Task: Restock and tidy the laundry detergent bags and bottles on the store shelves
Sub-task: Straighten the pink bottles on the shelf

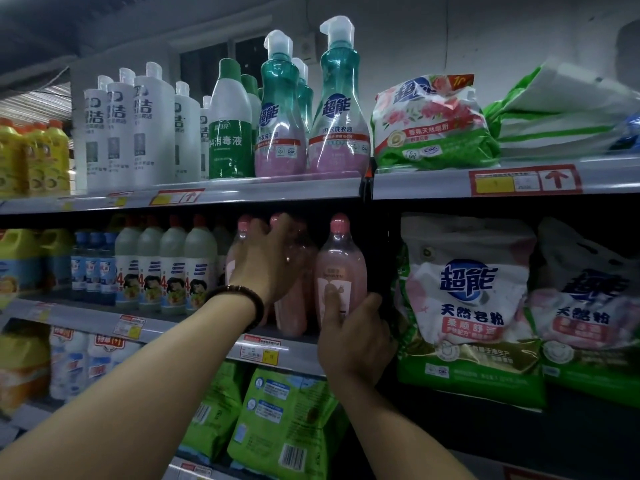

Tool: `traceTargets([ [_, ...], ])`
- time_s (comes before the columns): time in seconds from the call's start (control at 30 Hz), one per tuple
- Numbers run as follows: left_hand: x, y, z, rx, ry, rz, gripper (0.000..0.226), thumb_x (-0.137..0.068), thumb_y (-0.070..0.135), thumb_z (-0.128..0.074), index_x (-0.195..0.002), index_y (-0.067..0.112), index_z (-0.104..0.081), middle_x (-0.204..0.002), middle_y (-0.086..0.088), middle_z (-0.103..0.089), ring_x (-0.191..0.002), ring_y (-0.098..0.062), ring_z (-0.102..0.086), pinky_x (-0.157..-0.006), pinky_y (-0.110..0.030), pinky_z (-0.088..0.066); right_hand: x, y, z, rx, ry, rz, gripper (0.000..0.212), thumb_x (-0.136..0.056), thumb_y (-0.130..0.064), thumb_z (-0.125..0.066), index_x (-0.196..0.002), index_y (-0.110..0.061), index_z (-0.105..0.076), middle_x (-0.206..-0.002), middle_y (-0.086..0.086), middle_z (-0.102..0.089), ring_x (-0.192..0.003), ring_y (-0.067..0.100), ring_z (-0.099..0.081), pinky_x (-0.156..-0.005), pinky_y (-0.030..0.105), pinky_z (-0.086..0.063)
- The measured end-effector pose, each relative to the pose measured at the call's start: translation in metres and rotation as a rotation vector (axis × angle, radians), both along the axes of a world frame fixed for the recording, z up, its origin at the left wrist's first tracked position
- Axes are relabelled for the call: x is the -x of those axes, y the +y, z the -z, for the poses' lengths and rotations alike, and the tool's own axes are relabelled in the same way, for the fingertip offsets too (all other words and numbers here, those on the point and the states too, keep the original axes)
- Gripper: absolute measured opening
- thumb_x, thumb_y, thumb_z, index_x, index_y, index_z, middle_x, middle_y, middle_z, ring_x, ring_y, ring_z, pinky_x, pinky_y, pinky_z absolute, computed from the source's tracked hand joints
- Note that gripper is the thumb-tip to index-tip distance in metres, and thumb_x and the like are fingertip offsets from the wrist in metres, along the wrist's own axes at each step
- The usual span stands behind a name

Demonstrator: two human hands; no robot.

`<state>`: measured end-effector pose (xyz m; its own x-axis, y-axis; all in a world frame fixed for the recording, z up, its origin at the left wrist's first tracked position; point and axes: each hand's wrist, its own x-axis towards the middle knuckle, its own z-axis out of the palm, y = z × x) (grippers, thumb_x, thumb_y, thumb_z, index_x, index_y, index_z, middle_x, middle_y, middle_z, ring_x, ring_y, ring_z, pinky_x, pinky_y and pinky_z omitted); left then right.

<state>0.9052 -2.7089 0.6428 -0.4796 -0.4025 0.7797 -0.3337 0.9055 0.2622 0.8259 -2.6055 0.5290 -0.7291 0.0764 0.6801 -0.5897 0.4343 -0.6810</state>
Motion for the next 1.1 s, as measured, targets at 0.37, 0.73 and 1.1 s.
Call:
traceTargets([
  [0.37,-0.014,-0.01,-0.024,-0.063,-0.155,0.331,0.071,-0.083,0.019,-0.068,-0.141,0.051,-0.042,-0.12,0.003,-0.069,-0.099,-0.021,-0.072,-0.087,-0.041,-0.062,0.0,0.001,-0.002,-0.003,-0.041,-0.019,0.064,-0.096,-0.079,-0.034,-0.113,-0.018,-0.044,-0.105,0.007,-0.073,-0.096,0.033,-0.068,-0.083,0.046,-0.048],
  [0.73,-0.014,-0.012,-0.056,0.248,-0.626,-0.071,0.074,-0.096,0.03,-0.069,-0.154,0.057,-0.032,-0.151,-0.005,-0.046,-0.142,-0.036,-0.037,-0.119,-0.054,-0.035,-0.001,0.004,-0.004,0.02,-0.056,-0.043,0.061,-0.096,-0.075,-0.038,-0.115,-0.017,-0.044,-0.108,0.01,-0.071,-0.1,0.034,-0.068,-0.083,0.045,-0.044],
  [1.1,-0.016,-0.012,-0.048,0.266,-0.601,0.029,0.052,-0.094,0.024,-0.056,-0.142,0.042,-0.053,-0.132,-0.007,-0.056,-0.115,-0.034,-0.06,-0.099,-0.045,-0.053,-0.002,0.005,-0.005,0.025,-0.034,-0.033,0.061,-0.097,-0.073,-0.04,-0.113,-0.015,-0.045,-0.101,0.01,-0.072,-0.094,0.033,-0.069,-0.079,0.042,-0.04],
])
